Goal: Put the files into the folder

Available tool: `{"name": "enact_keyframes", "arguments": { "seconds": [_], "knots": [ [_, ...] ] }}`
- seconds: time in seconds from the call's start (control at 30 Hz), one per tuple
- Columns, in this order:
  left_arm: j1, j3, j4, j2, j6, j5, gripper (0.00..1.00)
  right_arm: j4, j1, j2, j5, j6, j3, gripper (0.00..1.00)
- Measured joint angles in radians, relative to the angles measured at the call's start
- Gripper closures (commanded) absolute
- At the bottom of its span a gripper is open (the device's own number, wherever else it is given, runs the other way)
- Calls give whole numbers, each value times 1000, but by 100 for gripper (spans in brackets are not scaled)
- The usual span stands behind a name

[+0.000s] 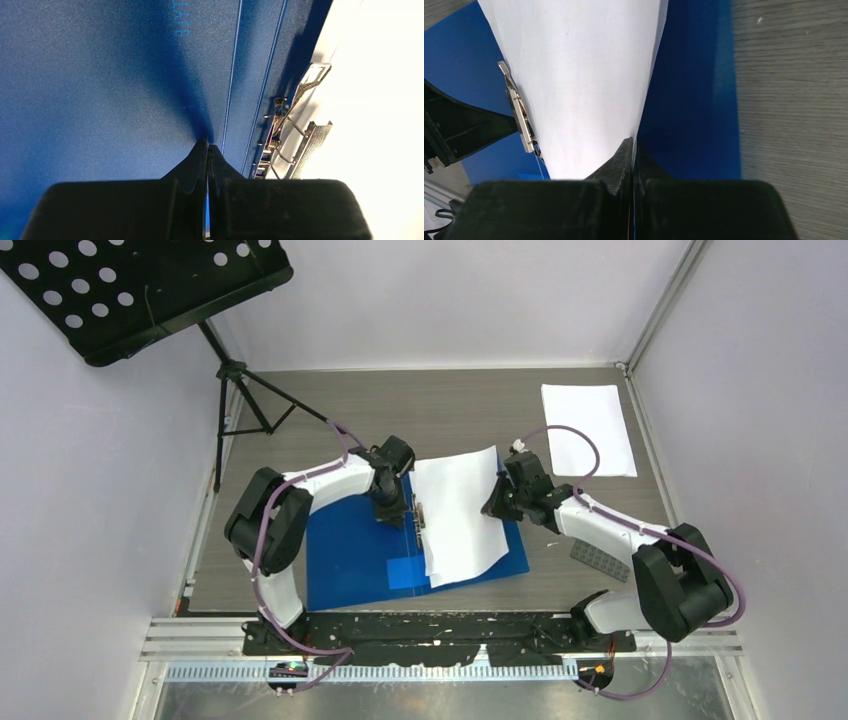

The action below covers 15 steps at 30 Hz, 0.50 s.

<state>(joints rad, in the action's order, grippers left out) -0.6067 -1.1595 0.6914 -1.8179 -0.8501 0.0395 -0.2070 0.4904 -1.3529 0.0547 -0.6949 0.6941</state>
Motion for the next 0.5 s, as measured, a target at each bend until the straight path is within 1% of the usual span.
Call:
{"name": "enact_keyframes", "arguments": {
  "seconds": [0.2, 0.23, 0.27, 0.3, 0.33, 0.37, 0.4, 0.43, 0.47, 0.5],
  "knots": [
    [0, -6, -1, -3, 6, 10, 100, 45, 41, -40, -17, -28, -11, 94],
    [0, -7, -2, -3, 8, 11, 100, 48, 49, -47, -23, -31, -14, 94],
    [-1, -8, -3, -3, 11, 13, 100, 50, 57, -51, -27, -33, -15, 91],
    [-1, -8, -3, -3, 13, 14, 100, 50, 63, -55, -29, -34, -16, 78],
    [-1, -10, -3, -3, 16, 15, 100, 50, 68, -57, -32, -34, -16, 63],
    [-1, -11, -3, -3, 17, 15, 100, 49, 72, -57, -39, -35, -16, 56],
    [-1, -11, -3, -3, 18, 16, 100, 49, 74, -56, -47, -40, -16, 45],
    [-1, -11, -4, -3, 18, 16, 100, 48, 75, -54, -56, -33, -16, 40],
    [-1, -11, -4, -3, 20, 16, 100, 42, 76, -52, -66, -29, -16, 34],
    [-2, -11, -4, -3, 20, 16, 100, 32, 77, -47, -80, -21, -15, 31]
  ]
}}
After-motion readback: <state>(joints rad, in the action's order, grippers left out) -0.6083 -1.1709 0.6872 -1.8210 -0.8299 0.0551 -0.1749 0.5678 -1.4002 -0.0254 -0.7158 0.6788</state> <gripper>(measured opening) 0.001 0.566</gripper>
